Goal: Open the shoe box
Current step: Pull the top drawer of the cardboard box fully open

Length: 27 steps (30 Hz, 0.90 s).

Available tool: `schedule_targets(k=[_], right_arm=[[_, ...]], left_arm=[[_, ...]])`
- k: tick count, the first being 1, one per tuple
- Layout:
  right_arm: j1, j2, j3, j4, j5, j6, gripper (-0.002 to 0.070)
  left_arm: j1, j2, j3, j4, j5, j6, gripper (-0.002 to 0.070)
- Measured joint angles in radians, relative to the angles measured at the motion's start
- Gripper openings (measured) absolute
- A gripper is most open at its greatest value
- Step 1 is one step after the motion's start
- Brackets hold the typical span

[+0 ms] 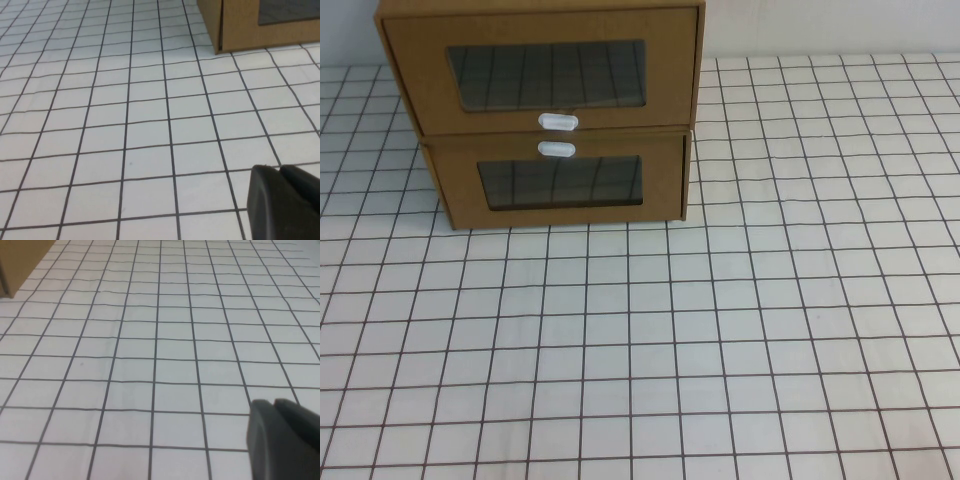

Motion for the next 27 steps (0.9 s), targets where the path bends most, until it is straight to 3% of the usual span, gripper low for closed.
schedule_targets(k=[9, 16, 23, 27], right_arm=[[0.0, 0.0, 0.0, 0.0, 0.0, 0.0, -0.0013], [0.0, 0.0, 0.0, 0.0, 0.0, 0.0, -0.0013], [0.0, 0.0, 0.0, 0.0, 0.0, 0.0, -0.0013], [0.0, 0.0, 0.0, 0.0, 0.0, 0.0, -0.0013]], left_arm=[[0.0, 0.0, 0.0, -0.223, -0.137, -0.129, -0.0002], [0.0, 0.0, 0.0, -0.421, -0.229, -0.143, -0.0002], [0.0, 0.0, 0.0, -0.519, -0.264, -0.166, -0.0002], [0.0, 0.058, -0.098, -0.511, -0.176, -0.145, -0.0002]])
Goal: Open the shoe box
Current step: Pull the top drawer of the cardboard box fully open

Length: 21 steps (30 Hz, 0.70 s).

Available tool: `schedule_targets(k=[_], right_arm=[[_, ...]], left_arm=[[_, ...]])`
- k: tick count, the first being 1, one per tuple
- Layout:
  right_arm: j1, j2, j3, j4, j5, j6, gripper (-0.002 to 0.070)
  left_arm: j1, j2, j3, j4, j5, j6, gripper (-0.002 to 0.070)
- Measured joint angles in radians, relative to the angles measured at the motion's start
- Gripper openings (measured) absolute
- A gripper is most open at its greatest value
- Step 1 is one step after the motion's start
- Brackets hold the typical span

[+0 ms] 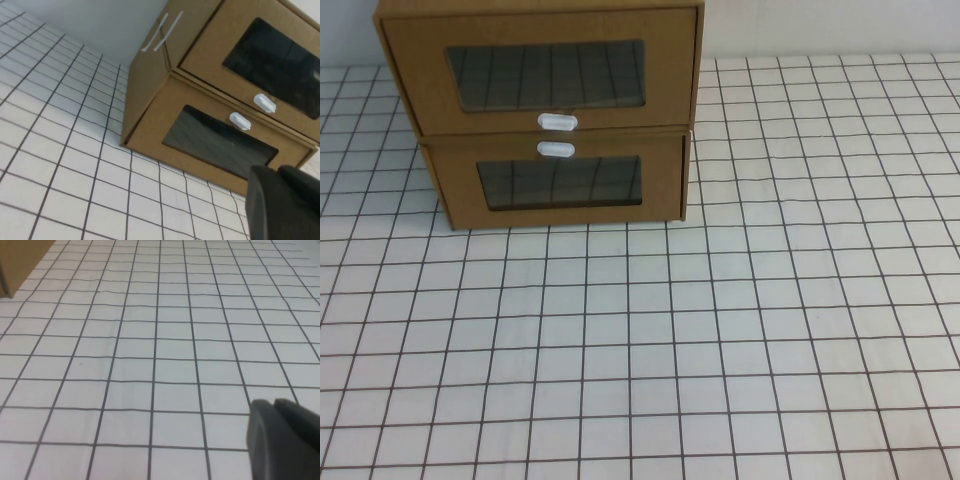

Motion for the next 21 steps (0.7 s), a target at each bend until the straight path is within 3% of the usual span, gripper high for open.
schedule_targets(k=[10, 16, 21], right_arm=[[0.0, 0.0, 0.0, 0.0, 0.0, 0.0, -0.0013], [0.0, 0.0, 0.0, 0.0, 0.0, 0.0, -0.0013], [0.0, 0.0, 0.0, 0.0, 0.0, 0.0, -0.0013]], left_arm=[[0.0, 0.606, -0.589, 0.055, 0.288, 0.334, -0.0002], [0.0, 0.97, -1.02, -0.04, 0.381, 0.56, -0.0002], [0.0, 1.275, -1.445, -0.074, 0.531, 0.608, -0.0002]])
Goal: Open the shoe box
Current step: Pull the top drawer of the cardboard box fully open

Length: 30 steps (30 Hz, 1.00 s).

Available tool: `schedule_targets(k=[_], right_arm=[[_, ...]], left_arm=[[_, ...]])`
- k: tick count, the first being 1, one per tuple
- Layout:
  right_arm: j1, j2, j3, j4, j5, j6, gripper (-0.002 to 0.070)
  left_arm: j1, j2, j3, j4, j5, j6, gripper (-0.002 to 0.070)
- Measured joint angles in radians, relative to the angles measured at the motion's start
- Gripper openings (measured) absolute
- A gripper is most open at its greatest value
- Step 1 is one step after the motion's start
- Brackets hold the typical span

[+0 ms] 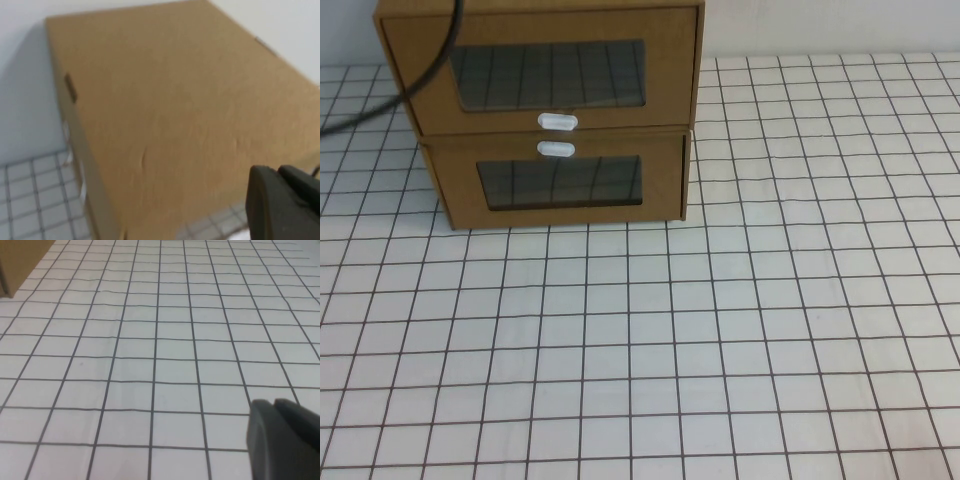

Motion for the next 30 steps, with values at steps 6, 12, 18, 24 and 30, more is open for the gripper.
schedule_targets(k=[6, 12, 18, 24, 30], right_arm=[[0.0, 0.0, 0.0, 0.0, 0.0, 0.0, -0.0013], [0.0, 0.0, 0.0, 0.0, 0.0, 0.0, -0.0013], [0.0, 0.0, 0.0, 0.0, 0.0, 0.0, -0.0013], [0.0, 0.0, 0.0, 0.0, 0.0, 0.0, -0.0013], [0.0, 0.0, 0.0, 0.0, 0.0, 0.0, -0.0013]], left_arm=[[0.0, 0.374, -0.53, -0.032, 0.266, -0.009, -0.0002], [-0.002, 0.68, -0.925, -0.036, 0.427, -0.071, -0.0002], [-0.043, 0.812, -1.008, -0.002, 0.434, -0.085, -0.0002], [-0.086, 0.851, -1.01, 0.02, 0.409, -0.074, -0.0002], [-0.092, 0.858, -1.012, 0.04, 0.405, -0.07, -0.0002]])
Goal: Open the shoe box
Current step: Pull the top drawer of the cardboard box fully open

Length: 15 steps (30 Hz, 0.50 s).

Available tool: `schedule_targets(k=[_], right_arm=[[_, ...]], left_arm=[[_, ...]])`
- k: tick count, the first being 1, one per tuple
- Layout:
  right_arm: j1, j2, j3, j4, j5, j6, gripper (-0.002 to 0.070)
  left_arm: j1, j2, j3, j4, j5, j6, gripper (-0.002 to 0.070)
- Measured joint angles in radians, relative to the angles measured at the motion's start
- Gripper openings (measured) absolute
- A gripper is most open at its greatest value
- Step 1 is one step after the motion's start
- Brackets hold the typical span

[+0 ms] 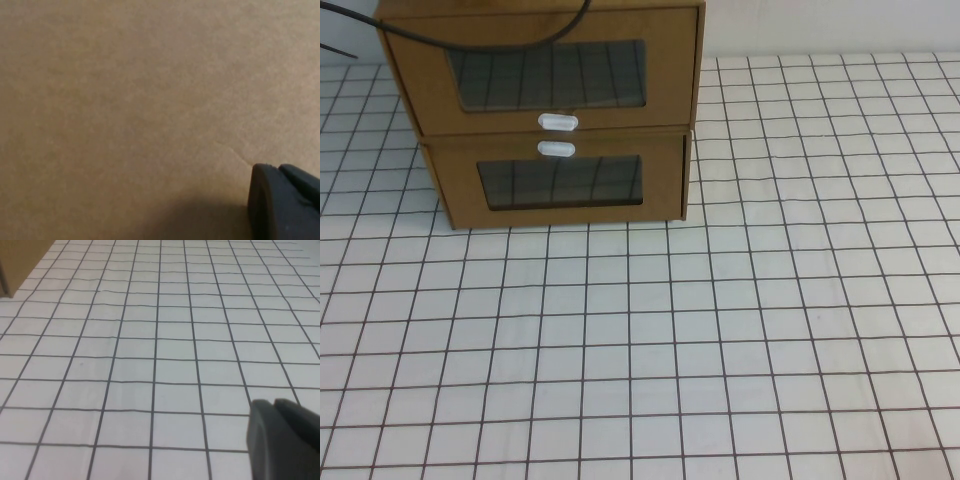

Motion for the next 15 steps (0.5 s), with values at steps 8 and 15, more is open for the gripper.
schedule_targets(k=[8, 15], right_arm=[[0.0, 0.0, 0.0, 0.279, -0.173, 0.0, -0.0013], [0.0, 0.0, 0.0, 0.597, -0.357, 0.0, -0.0013]], left_arm=[[0.0, 0.0, -0.006, 0.018, 0.016, 0.003, -0.0002], [0.0, 0.0, -0.006, 0.021, 0.018, 0.003, -0.0002]])
